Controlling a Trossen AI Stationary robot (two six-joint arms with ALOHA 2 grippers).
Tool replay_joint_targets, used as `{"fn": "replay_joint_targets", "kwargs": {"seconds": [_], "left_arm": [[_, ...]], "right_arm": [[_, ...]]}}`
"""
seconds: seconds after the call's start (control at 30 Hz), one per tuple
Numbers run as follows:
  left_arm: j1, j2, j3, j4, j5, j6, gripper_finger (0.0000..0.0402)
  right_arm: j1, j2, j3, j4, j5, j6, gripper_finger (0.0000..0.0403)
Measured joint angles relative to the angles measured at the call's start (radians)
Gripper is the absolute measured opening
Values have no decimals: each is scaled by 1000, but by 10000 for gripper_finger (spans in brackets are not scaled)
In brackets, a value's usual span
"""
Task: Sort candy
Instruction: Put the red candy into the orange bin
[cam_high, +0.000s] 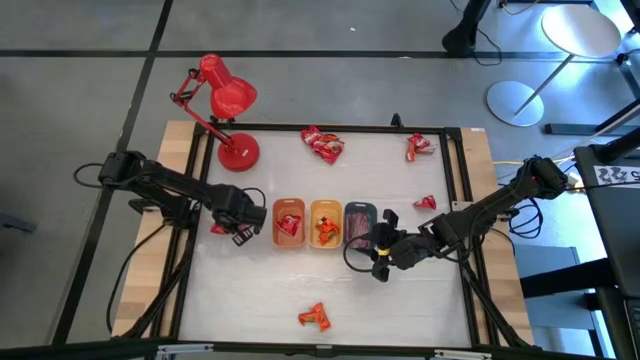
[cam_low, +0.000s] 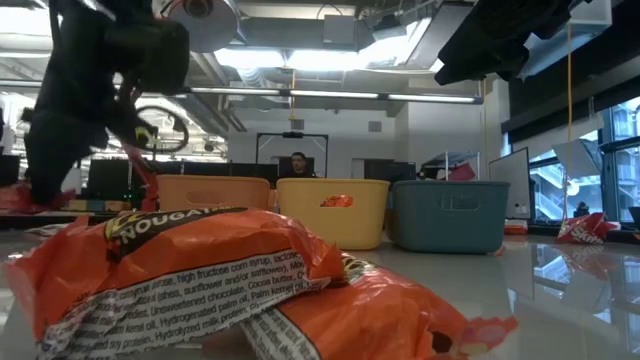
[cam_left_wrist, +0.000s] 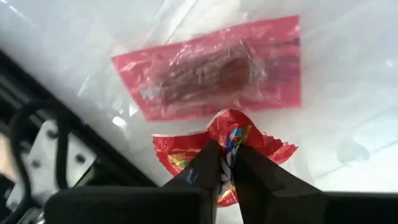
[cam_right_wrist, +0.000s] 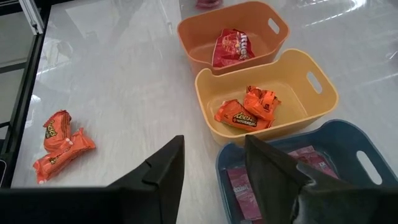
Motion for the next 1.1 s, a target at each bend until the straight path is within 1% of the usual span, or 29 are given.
{"fn": "replay_joint_targets", "kwargs": {"seconds": [0.07,0.17,0.27,0.37,0.43,0.57,0.7,0.83,0.97,1.1], "left_arm": [[-18,0,36,-46,0,-23,26],[-48,0,84,-58,-4,-38,13],[-82,0,136,-51,-52,-26,8],[-106,0,177,7,-128,36,12],[-112,0,200,89,-162,92,17],[-99,0,233,225,-171,185,15],[-91,0,271,244,-215,227,5],[-89,0,308,263,-259,269,11],[-88,0,315,334,-270,335,14],[-88,0,316,415,-270,397,7]], "right_arm": [[0,0,0,0,0,0,166],[0,0,0,0,0,0,166],[0,0,0,1,0,0,166],[0,0,0,1,0,0,166],[0,0,0,1,0,0,166],[0,0,0,1,0,0,166],[0,0,0,1,0,0,166],[0,0,0,3,0,0,166],[0,0,0,5,0,1,166],[0,0,0,7,0,3,166]]}}
